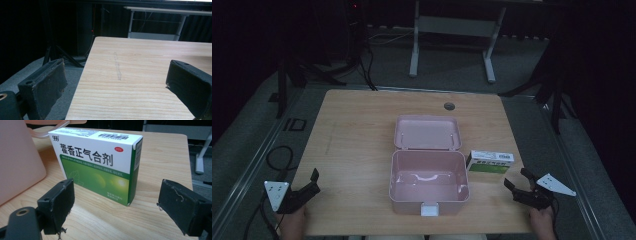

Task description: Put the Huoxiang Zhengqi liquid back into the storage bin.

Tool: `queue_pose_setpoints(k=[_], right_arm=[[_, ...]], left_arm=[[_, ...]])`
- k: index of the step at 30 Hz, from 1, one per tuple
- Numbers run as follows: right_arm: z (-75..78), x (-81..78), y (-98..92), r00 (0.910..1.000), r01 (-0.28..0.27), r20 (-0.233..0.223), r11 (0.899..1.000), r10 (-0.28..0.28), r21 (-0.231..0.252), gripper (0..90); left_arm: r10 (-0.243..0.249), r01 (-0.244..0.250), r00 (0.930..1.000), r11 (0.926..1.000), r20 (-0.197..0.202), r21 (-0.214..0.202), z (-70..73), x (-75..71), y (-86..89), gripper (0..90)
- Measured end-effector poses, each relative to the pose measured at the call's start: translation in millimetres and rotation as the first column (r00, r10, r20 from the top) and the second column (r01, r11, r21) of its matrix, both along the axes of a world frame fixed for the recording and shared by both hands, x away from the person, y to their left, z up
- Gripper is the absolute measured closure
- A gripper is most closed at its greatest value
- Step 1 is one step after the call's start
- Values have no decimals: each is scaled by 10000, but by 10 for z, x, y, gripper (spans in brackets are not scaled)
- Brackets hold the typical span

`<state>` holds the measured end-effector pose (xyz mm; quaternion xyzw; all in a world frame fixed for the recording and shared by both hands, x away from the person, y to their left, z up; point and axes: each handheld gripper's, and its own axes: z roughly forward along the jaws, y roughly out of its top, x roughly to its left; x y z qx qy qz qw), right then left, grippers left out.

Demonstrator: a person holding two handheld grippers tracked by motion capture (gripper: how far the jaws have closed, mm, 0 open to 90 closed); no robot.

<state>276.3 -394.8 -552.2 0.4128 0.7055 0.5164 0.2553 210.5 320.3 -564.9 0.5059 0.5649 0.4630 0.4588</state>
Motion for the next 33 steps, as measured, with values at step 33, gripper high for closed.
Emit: queue_pose_setpoints(k=[33], right_arm=[[294, 288, 401, 7919, -5944, -4367, 7027, 4269, -3910, 161]], left_arm=[[-142, 142, 9999, 9999, 9, -43, 0, 1, 1, 30]])
